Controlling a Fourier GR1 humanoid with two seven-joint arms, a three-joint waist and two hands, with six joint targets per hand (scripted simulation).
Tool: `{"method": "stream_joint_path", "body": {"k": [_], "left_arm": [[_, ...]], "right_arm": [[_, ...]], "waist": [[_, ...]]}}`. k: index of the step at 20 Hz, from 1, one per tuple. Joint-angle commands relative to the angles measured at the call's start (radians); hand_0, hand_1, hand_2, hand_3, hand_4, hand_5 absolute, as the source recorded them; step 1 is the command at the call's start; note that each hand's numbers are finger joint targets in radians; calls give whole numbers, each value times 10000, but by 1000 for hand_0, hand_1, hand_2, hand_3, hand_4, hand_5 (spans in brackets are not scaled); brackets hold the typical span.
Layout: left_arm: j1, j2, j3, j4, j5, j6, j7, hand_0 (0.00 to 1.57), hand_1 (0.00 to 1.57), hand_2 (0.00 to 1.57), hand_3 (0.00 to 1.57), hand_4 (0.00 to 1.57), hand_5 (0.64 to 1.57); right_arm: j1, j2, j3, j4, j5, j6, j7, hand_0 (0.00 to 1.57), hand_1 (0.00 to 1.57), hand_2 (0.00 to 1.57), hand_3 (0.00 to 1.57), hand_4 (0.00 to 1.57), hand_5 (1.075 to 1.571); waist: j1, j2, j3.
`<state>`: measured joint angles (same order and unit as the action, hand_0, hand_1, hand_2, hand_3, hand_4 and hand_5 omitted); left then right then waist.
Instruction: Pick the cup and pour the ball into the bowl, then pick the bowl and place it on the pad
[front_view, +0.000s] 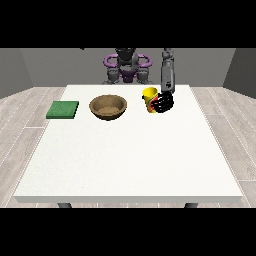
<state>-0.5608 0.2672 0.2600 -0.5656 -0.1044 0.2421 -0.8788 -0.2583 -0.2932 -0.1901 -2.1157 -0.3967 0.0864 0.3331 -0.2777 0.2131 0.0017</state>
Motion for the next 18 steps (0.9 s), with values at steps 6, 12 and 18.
{"method": "stream_joint_path", "body": {"k": [6,12,18], "left_arm": [[-1284,-418,-1834,-84,-2440,2686,2415,1394,1394,1571,1571,1096,1526],[-2642,-409,-2662,704,-4211,4515,4622,1425,1425,1571,1571,1010,1558],[-3304,-675,-3203,1117,-5388,5562,6054,1411,1411,1571,1571,940,1564]], "right_arm": [[-183,-112,-287,1363,73,49,21,0,0,0,0,238,1560],[-848,-135,41,1341,6,123,142,0,0,0,0,292,1561],[-661,-308,-362,1883,-415,885,-480,0,0,0,0,324,1562]], "waist": [[492,-972,-7],[32,-579,-14],[-228,-227,-10]]}}
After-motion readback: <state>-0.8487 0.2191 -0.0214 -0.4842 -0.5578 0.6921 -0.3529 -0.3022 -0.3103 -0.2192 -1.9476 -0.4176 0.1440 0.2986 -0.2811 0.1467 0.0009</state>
